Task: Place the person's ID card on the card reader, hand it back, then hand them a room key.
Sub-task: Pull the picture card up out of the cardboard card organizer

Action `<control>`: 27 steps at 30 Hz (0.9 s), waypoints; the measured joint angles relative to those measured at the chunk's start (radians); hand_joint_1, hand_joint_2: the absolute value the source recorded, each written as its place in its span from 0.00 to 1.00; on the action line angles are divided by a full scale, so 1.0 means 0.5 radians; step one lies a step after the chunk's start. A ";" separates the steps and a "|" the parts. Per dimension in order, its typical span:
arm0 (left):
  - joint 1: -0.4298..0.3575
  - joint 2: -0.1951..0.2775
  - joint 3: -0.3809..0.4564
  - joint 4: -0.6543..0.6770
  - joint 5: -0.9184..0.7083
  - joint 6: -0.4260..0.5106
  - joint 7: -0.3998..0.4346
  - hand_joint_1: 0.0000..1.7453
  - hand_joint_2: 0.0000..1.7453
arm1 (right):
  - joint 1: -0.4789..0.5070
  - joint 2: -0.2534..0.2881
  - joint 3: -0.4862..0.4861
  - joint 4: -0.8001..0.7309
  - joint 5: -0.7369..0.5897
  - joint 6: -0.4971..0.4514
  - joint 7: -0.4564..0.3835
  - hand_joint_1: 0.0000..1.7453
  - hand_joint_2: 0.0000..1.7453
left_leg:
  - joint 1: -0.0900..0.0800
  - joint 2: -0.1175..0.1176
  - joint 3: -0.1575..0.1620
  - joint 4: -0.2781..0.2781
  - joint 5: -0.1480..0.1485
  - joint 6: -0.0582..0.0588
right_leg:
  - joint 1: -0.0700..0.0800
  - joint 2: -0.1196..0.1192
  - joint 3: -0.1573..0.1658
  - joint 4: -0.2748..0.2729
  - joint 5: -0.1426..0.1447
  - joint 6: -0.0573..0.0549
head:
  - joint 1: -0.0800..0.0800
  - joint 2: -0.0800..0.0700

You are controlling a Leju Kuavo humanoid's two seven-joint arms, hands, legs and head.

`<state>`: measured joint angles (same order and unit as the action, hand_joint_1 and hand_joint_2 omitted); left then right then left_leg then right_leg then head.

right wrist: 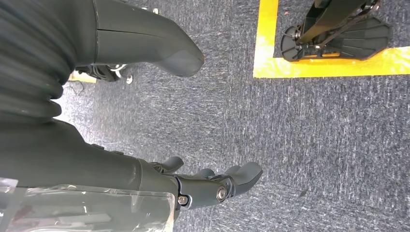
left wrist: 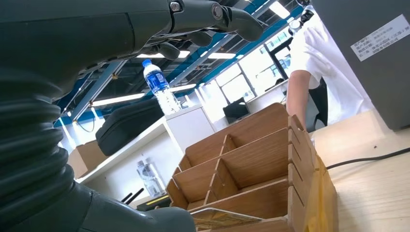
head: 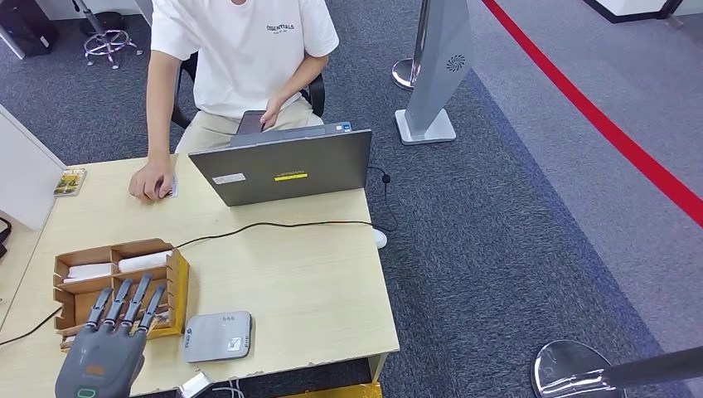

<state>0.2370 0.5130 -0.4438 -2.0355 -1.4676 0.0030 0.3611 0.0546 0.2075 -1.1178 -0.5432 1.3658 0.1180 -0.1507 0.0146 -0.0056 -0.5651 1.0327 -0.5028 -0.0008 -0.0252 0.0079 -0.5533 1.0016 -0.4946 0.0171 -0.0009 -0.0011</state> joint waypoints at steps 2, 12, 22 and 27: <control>0.000 -0.004 0.008 0.001 0.004 -0.015 0.008 0.00 1.00 | -0.001 0.002 -0.005 0.000 0.007 0.000 0.000 0.00 1.00 | 0.000 0.000 0.000 0.000 0.000 0.000 | 0.000 0.000 0.000 0.000 0.000 0.000 | 0.000 0.000; 0.001 -0.018 0.036 0.011 0.009 -0.030 0.017 0.00 1.00 | -0.004 0.006 -0.021 0.000 0.011 0.001 0.000 0.00 1.00 | 0.000 0.000 0.000 0.000 0.000 0.000 | 0.000 0.000 0.000 0.000 0.000 0.000 | 0.000 0.000; 0.001 -0.047 0.048 0.058 -0.001 -0.052 0.038 0.00 1.00 | -0.005 0.011 -0.036 0.000 0.051 0.002 -0.009 0.00 1.00 | 0.000 0.000 0.000 0.000 0.000 0.000 | 0.000 0.000 0.000 0.000 0.000 0.000 | 0.000 0.000; 0.000 -0.072 0.065 0.092 -0.029 -0.065 0.060 0.00 1.00 | -0.006 0.012 -0.043 0.000 0.082 0.003 -0.009 0.00 1.00 | 0.000 0.000 0.000 0.000 0.000 0.000 | 0.000 0.000 0.000 0.000 0.000 0.000 | -0.001 0.000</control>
<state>0.2370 0.4768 -0.4111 -1.9896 -1.4823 -0.0293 0.3909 0.0515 0.2137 -1.1391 -0.5432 1.4066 0.1196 -0.1553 0.0146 -0.0056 -0.5650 1.0327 -0.5028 -0.0008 -0.0252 0.0079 -0.5533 1.0016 -0.4946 0.0171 -0.0011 -0.0011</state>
